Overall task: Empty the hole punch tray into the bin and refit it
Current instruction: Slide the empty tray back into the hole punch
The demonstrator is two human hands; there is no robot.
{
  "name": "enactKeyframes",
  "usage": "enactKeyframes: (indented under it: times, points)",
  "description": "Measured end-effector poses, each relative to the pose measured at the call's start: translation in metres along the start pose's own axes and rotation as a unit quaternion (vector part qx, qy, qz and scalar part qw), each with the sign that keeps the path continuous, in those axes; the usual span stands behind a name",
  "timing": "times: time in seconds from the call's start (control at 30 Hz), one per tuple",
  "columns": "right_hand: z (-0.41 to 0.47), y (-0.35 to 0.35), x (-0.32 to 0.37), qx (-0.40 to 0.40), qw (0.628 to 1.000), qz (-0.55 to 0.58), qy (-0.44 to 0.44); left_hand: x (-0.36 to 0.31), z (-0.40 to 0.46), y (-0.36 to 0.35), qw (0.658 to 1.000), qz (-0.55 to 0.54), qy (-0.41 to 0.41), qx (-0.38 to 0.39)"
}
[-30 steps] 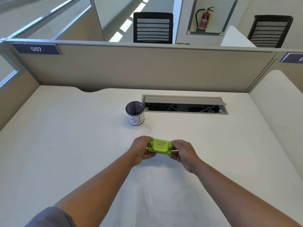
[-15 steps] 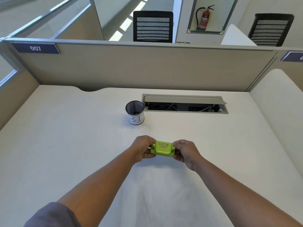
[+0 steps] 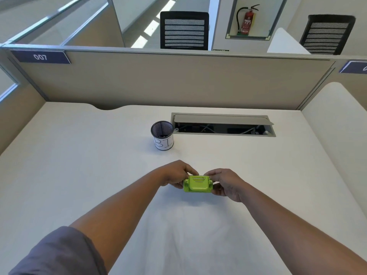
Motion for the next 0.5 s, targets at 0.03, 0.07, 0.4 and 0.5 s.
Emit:
enactKeyframes:
  times: [0.03,0.07,0.4,0.5]
  points:
    - [0.000,0.000,0.000,0.003,1.000,-0.015,0.001,-0.001,0.000,-0.001,1.000,0.013,-0.004,0.005]
    - [0.000,0.001,0.000,0.004,1.000,-0.029,0.004,-0.002,0.001,-0.002,1.000,0.025,-0.007,0.010]
    - [0.008,0.004,-0.006,-0.048,0.997,-0.049,0.029,0.013,0.006,-0.002,0.999,-0.015,0.021,-0.040]
    - [0.011,0.008,-0.012,-0.076,0.996,-0.030,0.037,0.020,0.010,0.000,0.996,-0.060,0.026,-0.068]
Point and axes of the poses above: each hand's wrist, its own z-axis towards the middle knuckle, its own y-axis out of the back of the hand, x = y × z, the point moved 6 cm from there along z, towards the middle knuckle
